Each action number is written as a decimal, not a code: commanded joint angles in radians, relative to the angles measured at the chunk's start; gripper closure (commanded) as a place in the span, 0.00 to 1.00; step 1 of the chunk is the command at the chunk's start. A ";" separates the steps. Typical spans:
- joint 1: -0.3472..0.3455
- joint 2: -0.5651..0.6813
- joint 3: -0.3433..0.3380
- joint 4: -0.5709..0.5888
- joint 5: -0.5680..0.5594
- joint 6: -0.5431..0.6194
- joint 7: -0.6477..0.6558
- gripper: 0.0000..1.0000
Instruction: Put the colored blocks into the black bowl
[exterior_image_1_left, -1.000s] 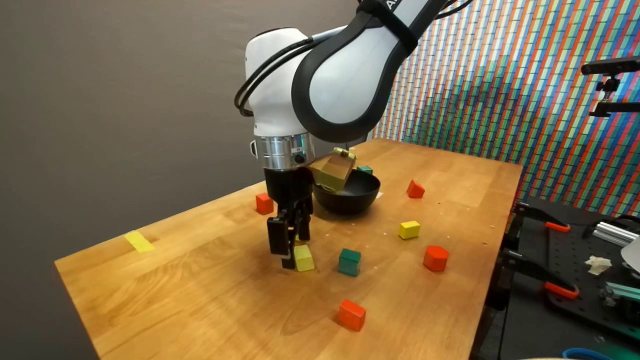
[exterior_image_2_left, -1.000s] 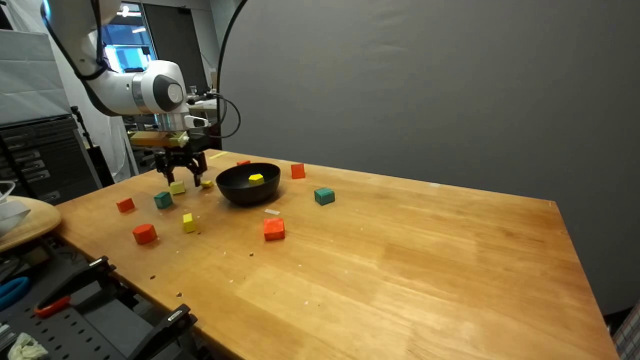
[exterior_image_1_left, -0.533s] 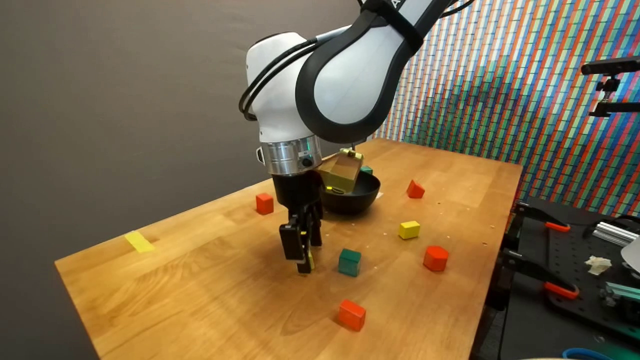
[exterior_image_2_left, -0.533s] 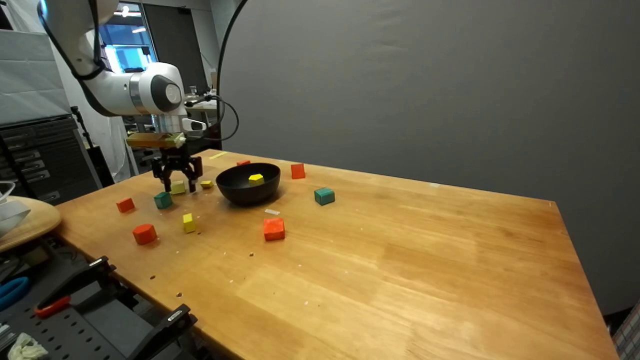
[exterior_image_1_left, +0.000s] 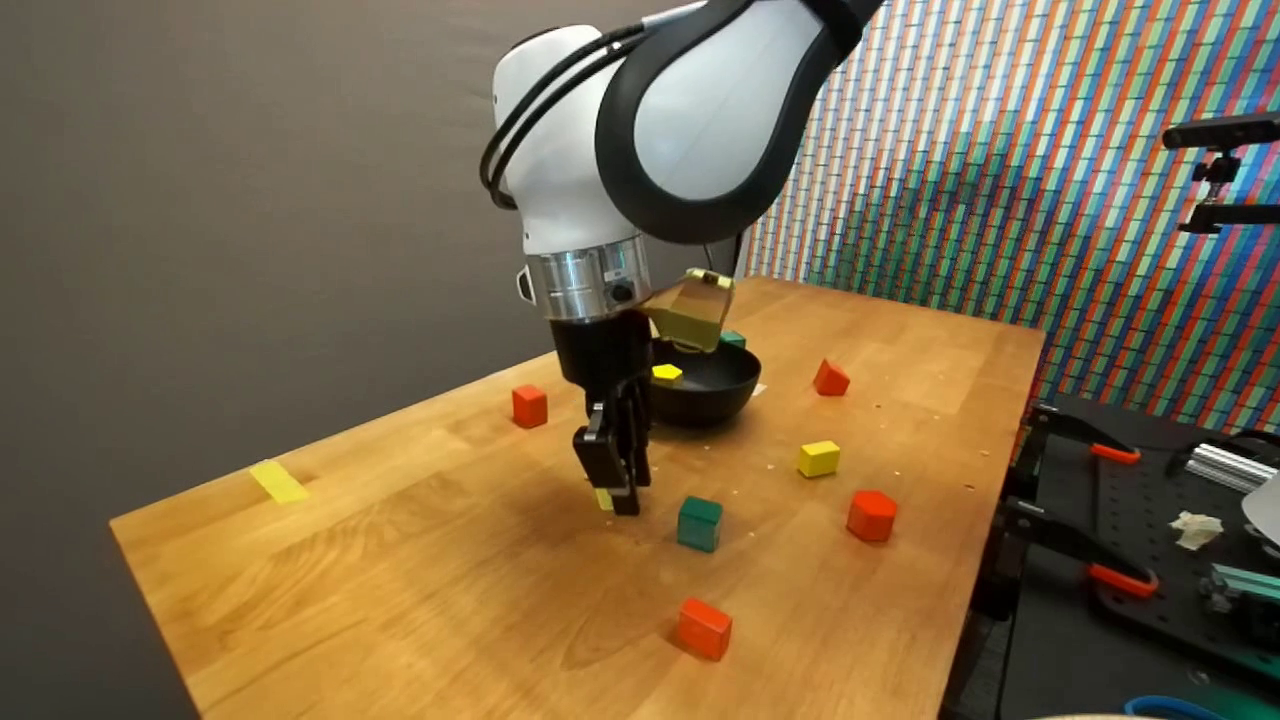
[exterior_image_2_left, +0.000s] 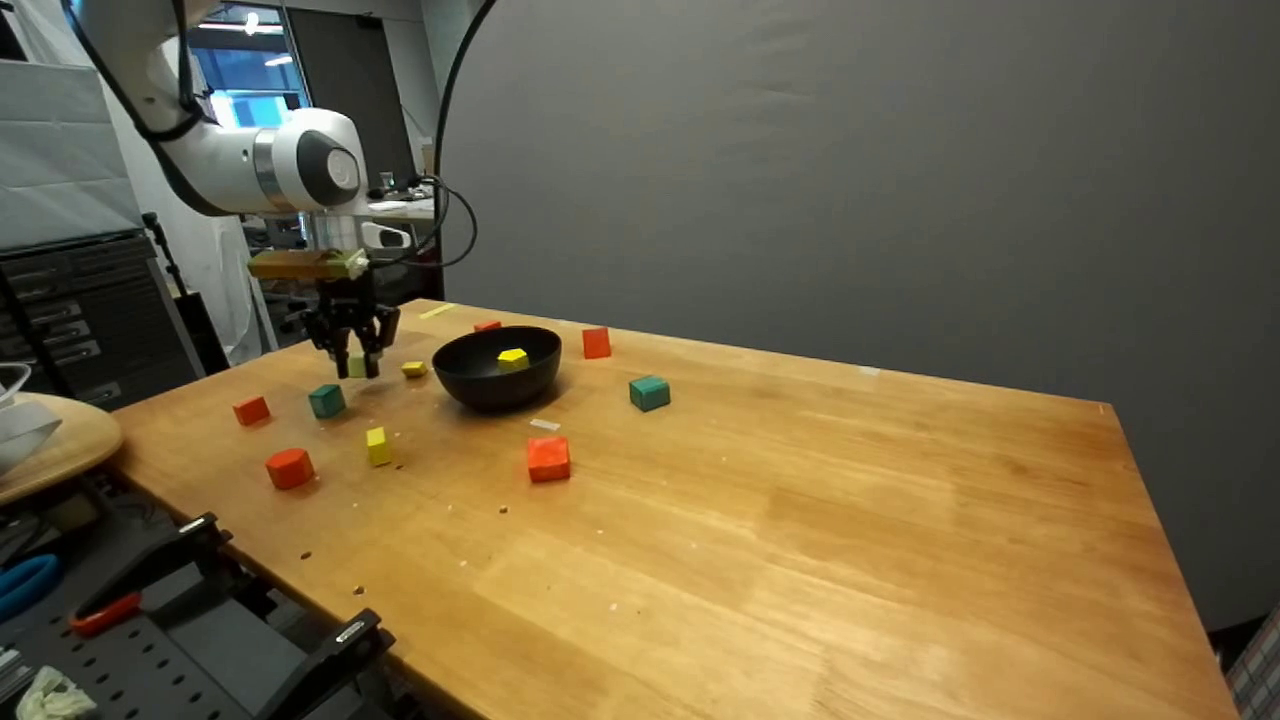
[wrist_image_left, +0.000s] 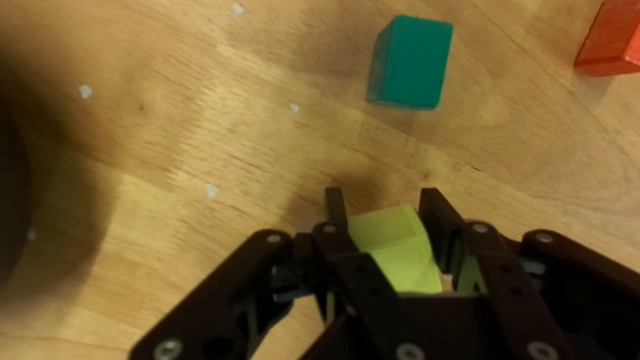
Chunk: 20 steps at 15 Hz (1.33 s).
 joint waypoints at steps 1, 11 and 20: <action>-0.031 -0.214 -0.021 -0.154 -0.038 -0.042 0.015 0.76; -0.264 -0.384 -0.154 -0.313 -0.091 0.119 0.039 0.76; -0.311 -0.292 -0.102 -0.297 0.007 0.167 -0.060 0.58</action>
